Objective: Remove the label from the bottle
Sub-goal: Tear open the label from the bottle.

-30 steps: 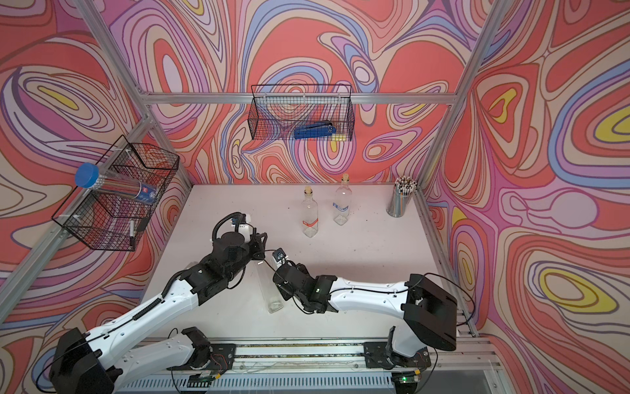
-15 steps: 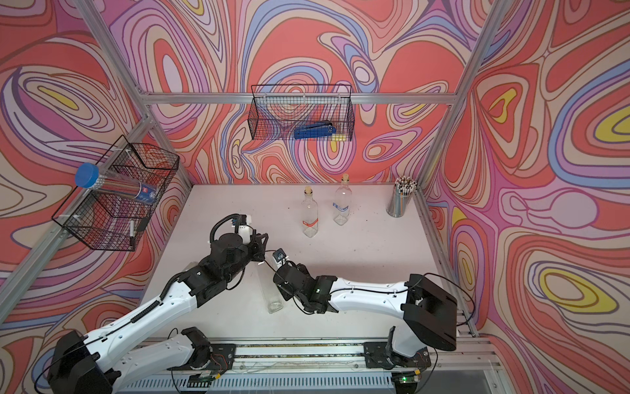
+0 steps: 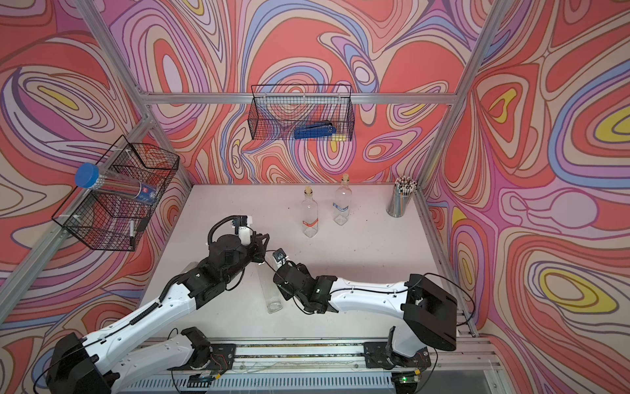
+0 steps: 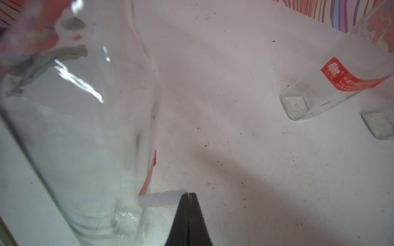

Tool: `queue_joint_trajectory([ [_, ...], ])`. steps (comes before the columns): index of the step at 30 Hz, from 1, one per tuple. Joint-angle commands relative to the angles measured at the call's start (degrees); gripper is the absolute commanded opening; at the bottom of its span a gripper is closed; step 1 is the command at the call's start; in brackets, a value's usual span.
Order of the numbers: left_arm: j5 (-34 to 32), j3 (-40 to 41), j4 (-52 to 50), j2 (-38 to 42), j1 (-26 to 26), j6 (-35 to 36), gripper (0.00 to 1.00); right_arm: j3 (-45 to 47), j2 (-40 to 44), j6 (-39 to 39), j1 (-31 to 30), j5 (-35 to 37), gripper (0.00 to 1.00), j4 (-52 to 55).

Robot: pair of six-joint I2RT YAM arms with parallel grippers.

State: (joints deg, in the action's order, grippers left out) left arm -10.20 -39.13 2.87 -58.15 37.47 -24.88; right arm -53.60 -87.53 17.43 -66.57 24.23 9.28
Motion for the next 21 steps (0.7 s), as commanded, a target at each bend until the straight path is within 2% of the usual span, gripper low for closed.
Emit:
queue_joint_trajectory([
  [1,0.4,2.0,-2.1,0.5,0.5,3.9,0.00,0.7,0.6,-0.4,0.4,3.3,0.00,-0.5],
  [21,1.3,4.2,0.4,1.6,0.5,4.5,0.00,1.6,0.3,0.0,0.4,3.6,0.00,-1.3],
])
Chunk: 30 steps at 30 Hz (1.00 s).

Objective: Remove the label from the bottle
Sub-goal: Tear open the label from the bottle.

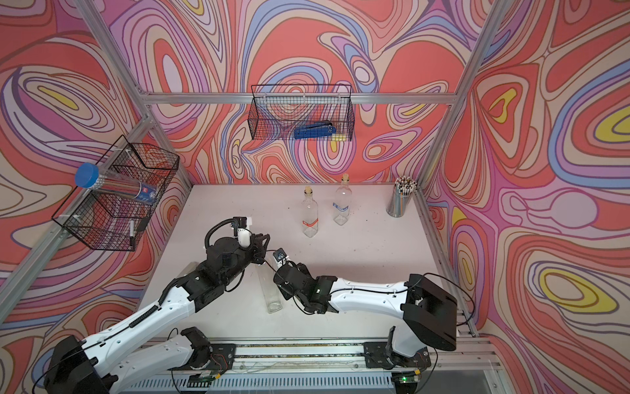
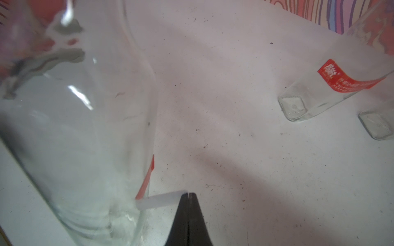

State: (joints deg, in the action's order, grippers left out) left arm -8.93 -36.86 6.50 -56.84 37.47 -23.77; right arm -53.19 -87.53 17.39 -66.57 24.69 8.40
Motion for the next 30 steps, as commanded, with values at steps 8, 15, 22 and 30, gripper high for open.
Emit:
queue_joint_trajectory([
  [8,0.5,1.9,-3.2,0.6,0.5,3.7,0.00,1.4,0.1,-0.1,0.5,3.2,0.00,-0.8],
  [15,0.6,1.9,-3.3,0.6,0.5,3.8,0.00,1.3,0.3,-0.3,0.5,3.1,0.00,-0.8],
  [22,0.6,1.8,-3.1,0.3,0.5,3.7,0.00,1.1,1.2,-0.4,0.6,0.6,0.00,-0.2],
  [30,0.2,1.7,-2.9,-0.4,0.5,3.6,0.00,2.5,4.2,-0.3,0.6,-3.3,0.27,-1.0],
])
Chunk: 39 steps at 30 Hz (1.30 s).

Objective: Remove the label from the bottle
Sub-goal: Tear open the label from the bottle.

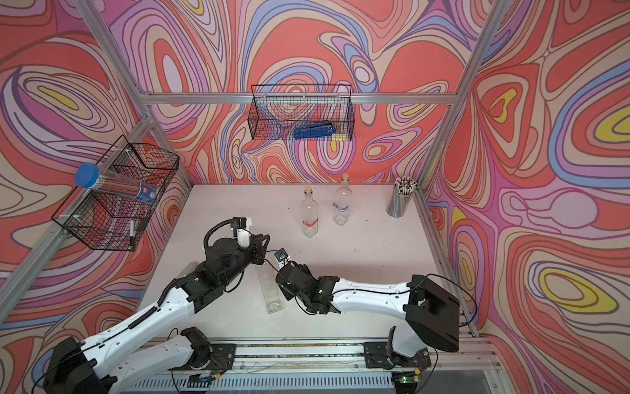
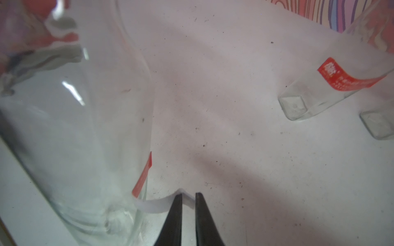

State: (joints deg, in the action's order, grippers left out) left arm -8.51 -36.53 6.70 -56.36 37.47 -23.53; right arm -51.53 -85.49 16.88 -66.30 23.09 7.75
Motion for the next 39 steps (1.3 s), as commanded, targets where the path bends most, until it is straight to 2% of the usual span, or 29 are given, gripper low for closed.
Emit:
queue_joint_trajectory([
  [1,-0.2,1.4,-3.1,-1.0,0.5,3.3,0.00,0.8,2.5,0.1,0.3,-2.4,0.29,-0.4],
  [8,-0.7,1.5,-2.9,-1.1,0.5,3.2,0.00,1.1,3.7,-0.1,0.3,-6.3,0.37,0.4],
  [19,-1.4,2.1,-2.4,-1.1,0.5,3.1,0.00,3.2,10.7,1.0,0.3,-6.6,0.41,3.6],
  [21,-1.5,2.3,-1.9,-1.1,0.5,3.0,0.00,3.6,11.8,1.2,0.3,-7.3,0.46,4.1],
  [24,-1.0,2.2,-0.8,-1.2,0.5,2.6,0.00,5.2,13.1,0.9,0.3,-9.8,0.58,3.3],
  [28,0.6,2.8,2.4,0.2,0.1,1.4,0.00,7.6,14.9,0.5,0.3,-12.6,0.81,1.2],
  [30,2.1,3.3,4.3,1.2,-0.6,0.4,0.00,8.8,15.9,0.1,0.3,-13.4,0.88,-0.2],
  [33,5.1,3.7,7.4,2.6,-2.0,-1.2,0.00,10.4,16.5,-0.9,0.8,-15.9,0.92,-2.7],
  [39,10.1,4.4,11.2,4.8,-4.8,-4.5,0.00,13.0,15.2,-2.4,2.8,-22.8,0.93,-7.8],
])
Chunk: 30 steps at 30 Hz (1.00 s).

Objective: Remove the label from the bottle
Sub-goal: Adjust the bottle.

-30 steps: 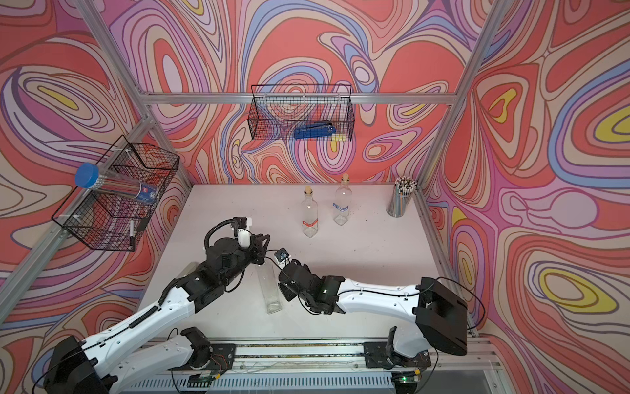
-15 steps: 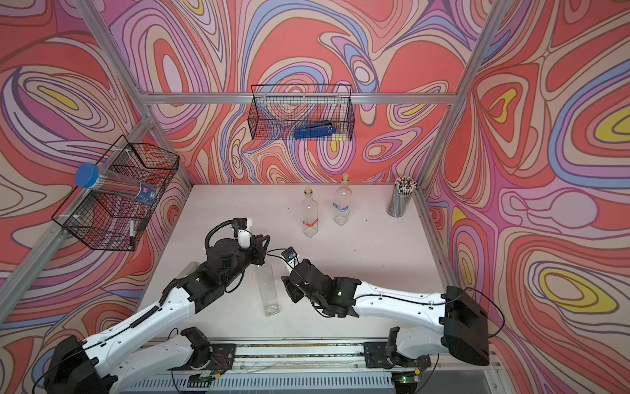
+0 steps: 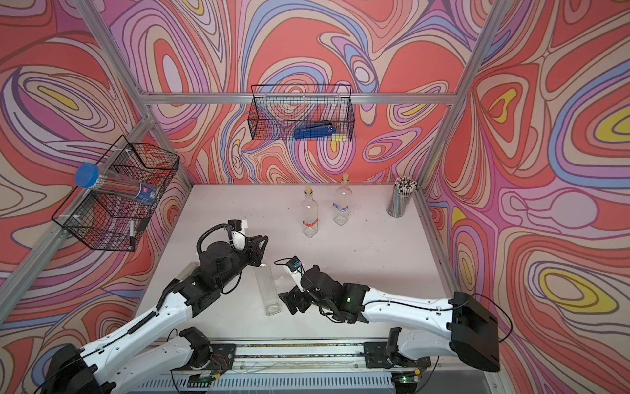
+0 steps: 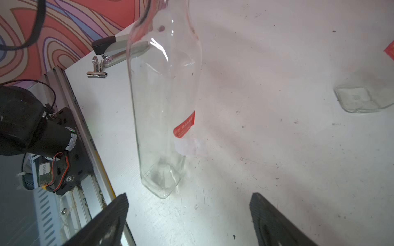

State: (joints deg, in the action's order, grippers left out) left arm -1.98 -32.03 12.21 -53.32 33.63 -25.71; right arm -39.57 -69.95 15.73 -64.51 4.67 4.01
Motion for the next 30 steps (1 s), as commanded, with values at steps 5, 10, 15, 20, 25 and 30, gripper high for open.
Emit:
queue_joint_trajectory([
  [5,6.5,0.2,7.2,4.3,-2.8,-4.4,0.00,3.8,-1.3,-2.1,2.3,-9.0,0.93,-9.4],
  [10,9.4,-1.2,7.0,5.9,-4.5,-6.2,0.00,6.0,-1.2,-1.8,4.8,-11.5,0.93,-13.4],
  [15,11.2,-2.2,7.1,6.7,-4.9,-7.2,0.00,6.9,-1.7,-2.4,6.4,-13.6,0.93,-15.5],
  [20,12.7,-2.2,8.6,7.0,-5.3,-8.6,0.00,6.7,-4.5,-2.5,8.1,-16.5,0.93,-18.3],
  [25,13.8,-2.5,10.1,7.9,-6.2,-10.3,0.00,7.1,-5.9,-1.7,9.0,-20.1,0.94,-21.3],
  [30,15.6,-2.9,13.2,7.9,-7.0,-12.7,0.00,6.8,-7.6,-1.3,9.0,-23.4,0.94,-23.3],
])
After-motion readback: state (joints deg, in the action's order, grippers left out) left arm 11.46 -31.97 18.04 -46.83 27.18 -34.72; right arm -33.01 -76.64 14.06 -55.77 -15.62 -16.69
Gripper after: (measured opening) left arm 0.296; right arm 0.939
